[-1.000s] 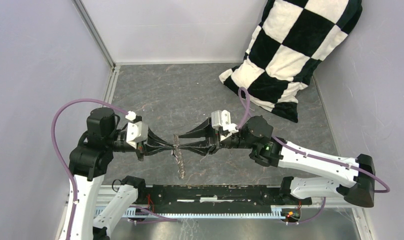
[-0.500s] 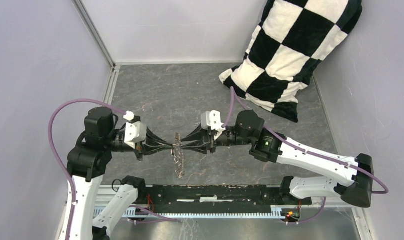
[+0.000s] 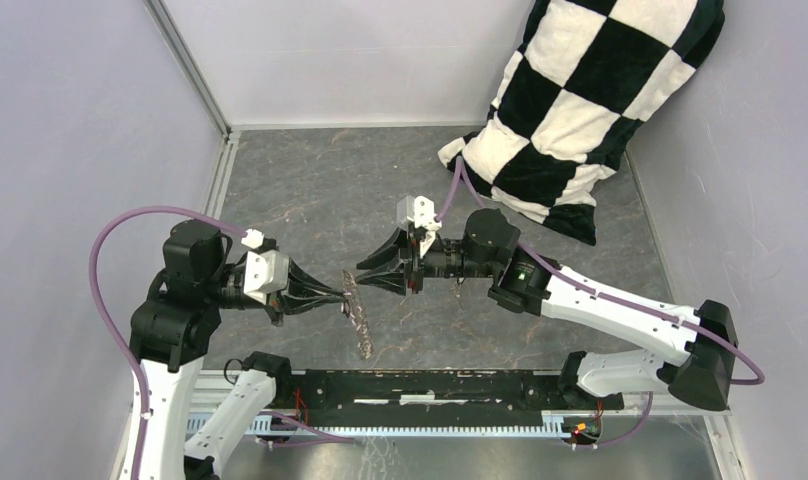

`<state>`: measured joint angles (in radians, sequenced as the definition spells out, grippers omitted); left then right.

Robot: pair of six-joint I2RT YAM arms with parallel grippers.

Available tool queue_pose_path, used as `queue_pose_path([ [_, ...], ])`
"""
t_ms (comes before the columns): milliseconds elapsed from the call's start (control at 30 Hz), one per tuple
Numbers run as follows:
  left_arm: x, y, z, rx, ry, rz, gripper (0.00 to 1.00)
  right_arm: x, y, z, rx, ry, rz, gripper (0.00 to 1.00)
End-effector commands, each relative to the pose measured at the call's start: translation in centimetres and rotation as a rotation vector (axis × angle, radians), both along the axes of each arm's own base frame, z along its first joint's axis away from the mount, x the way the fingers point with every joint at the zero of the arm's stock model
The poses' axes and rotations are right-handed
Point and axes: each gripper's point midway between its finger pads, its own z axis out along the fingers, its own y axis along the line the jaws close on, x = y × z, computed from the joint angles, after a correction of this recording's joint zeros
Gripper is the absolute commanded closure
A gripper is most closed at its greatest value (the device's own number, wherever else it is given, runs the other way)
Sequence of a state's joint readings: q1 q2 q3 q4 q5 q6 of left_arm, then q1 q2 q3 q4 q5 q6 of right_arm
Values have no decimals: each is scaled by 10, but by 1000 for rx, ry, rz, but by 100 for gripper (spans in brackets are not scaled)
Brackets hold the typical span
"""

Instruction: Put the keys on the keyring

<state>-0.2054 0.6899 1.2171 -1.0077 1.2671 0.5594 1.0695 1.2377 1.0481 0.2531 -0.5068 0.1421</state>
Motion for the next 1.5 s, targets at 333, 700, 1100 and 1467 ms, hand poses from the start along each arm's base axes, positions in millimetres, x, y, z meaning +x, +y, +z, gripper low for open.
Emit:
queue_pose_path([
  [333,5,0,4,6,-40,10,98,3,-40,34,65,-66,-120,53],
  [700,47,6,-2,9,-35,216,98,-19,-8,23,-36,-90,-113,32],
  [1100,49,7,-1,6,-37,242,98,5,12,-17,-263,-142,-342,66],
  [1467,51,8,-3,13,-20,255,98,11,-2,-10,-272,-236,-468,100],
])
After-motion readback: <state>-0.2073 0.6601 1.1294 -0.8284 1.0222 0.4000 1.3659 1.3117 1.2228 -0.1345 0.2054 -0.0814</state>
